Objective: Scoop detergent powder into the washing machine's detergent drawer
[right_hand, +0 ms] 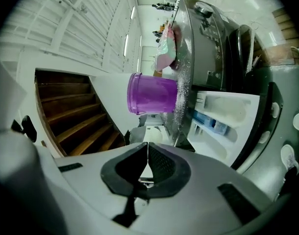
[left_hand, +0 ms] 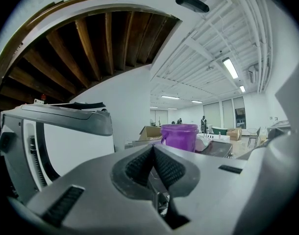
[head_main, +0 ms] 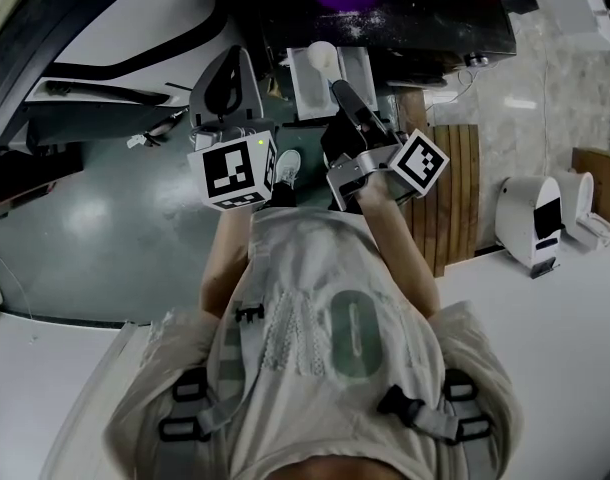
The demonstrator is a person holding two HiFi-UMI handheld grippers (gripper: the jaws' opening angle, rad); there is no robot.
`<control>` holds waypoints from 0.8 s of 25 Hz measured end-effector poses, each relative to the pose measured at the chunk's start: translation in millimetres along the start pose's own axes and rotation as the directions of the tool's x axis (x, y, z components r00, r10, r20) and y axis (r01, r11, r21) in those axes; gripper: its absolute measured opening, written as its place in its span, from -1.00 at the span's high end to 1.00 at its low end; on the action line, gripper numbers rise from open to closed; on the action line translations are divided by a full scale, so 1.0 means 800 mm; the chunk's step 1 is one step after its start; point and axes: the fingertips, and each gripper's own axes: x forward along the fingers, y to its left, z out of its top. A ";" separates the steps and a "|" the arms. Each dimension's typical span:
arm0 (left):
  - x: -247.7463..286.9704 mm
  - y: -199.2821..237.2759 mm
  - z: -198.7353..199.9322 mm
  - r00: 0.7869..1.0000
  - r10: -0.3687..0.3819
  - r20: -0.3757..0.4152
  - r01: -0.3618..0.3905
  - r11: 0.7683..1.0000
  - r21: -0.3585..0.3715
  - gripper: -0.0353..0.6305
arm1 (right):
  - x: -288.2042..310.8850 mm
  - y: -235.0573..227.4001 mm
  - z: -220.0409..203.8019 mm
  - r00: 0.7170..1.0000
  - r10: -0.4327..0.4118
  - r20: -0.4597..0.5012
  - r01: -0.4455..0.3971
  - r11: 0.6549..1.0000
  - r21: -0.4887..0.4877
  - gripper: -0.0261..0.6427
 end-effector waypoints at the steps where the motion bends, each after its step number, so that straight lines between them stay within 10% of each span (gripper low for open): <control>1: 0.000 0.001 -0.001 1.000 0.002 -0.002 -0.002 1.000 0.000 0.83 | 0.000 -0.006 -0.002 1.000 -0.018 -0.006 0.018 1.000 0.003 0.89; 20: -0.008 0.011 -0.009 1.000 0.015 -0.012 -0.015 1.000 -0.007 0.83 | -0.011 -0.066 -0.022 0.967 -0.248 -0.058 0.245 0.968 -0.055 0.89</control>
